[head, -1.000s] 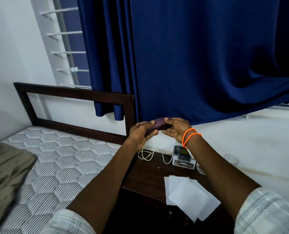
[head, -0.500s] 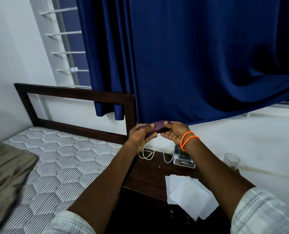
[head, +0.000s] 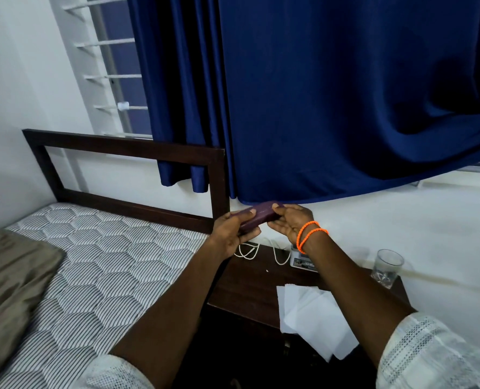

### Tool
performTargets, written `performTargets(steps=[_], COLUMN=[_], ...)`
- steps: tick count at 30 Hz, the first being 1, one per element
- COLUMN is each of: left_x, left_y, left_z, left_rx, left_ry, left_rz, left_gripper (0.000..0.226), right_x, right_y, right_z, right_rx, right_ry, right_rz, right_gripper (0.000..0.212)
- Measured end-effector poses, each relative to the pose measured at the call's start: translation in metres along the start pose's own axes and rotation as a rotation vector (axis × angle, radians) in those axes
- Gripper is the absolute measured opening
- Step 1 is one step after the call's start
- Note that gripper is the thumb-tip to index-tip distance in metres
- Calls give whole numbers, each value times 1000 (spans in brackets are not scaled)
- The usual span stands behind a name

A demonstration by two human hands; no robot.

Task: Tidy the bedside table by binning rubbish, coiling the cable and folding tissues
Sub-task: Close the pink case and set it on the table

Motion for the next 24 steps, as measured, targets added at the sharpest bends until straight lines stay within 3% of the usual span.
performTargets(steps=[11,15,18,21,24], left_x=[-18,-25,-30,-43,-52], left_y=[-39,-56,-69,-78,-83], left_z=[74,100,116,133,147], left_rx=[-172,-255,-331,-554,-973], left_ry=[157,204,230,228,223], left_rz=[147,205,229,132,14], left_gripper=[35,41,43,45,51], right_x=[-21,-33,-44,-57,-69], right_y=[74,109,139,171,202], right_z=[-8,-14,-25,-30,-26], right_rx=[31,67,64,98,131], right_ry=[45,92,63,63,85], right_rz=[-59,-119,-167,-207,-236], right_gripper=[25,31,18,14,17])
Point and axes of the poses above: each hand's wrist, its own x-axis away from the middle knuckle, its own z-axis out of the back of the hand, y = z × x, the point moved 9 cm from there along -x, towards the middle knuckle, and after that the axes turned 4 degrees about x, right-handed, at the moved point
